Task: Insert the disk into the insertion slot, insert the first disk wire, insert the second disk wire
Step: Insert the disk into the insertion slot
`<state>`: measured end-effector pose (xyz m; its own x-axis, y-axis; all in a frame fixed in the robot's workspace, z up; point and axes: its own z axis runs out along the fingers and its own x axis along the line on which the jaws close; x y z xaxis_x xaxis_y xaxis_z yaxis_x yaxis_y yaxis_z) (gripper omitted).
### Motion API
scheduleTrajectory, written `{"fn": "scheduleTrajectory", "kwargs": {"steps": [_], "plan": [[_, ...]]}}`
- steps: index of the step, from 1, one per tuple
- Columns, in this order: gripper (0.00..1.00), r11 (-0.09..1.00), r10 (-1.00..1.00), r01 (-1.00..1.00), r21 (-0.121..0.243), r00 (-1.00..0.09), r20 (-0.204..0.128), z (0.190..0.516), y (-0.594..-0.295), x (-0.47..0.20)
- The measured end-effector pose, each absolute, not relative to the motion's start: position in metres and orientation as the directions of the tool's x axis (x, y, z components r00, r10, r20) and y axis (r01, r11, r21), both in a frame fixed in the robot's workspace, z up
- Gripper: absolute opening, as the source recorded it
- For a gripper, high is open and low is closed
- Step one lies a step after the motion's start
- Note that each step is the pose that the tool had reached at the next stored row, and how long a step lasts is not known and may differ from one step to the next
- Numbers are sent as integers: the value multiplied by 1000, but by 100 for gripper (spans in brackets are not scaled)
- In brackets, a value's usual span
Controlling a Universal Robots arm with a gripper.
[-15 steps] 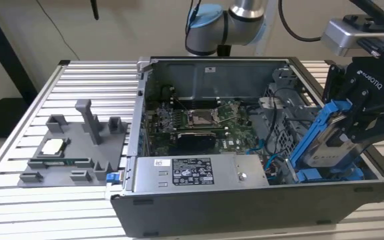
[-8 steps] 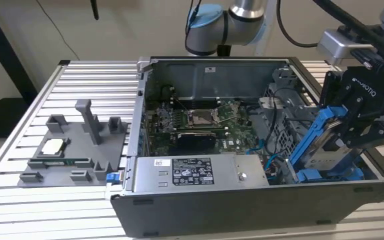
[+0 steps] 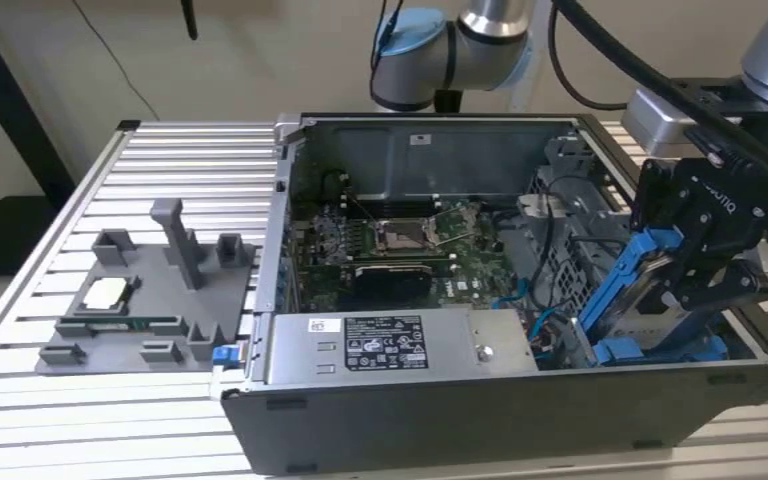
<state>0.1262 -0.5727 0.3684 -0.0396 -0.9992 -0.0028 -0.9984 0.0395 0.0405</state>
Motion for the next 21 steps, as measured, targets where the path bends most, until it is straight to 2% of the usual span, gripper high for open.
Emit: {"fn": "scheduleTrajectory", "kwargs": {"steps": [6, 7, 21], "plan": [[34, 39, -999, -998, 41, -40, -3, 368, -573, 126], [41, 40, -999, -998, 40, -40, -3, 368, -573, 126], [41, 39, -999, -998, 41, -40, -2, 391, -564, 126]]}}
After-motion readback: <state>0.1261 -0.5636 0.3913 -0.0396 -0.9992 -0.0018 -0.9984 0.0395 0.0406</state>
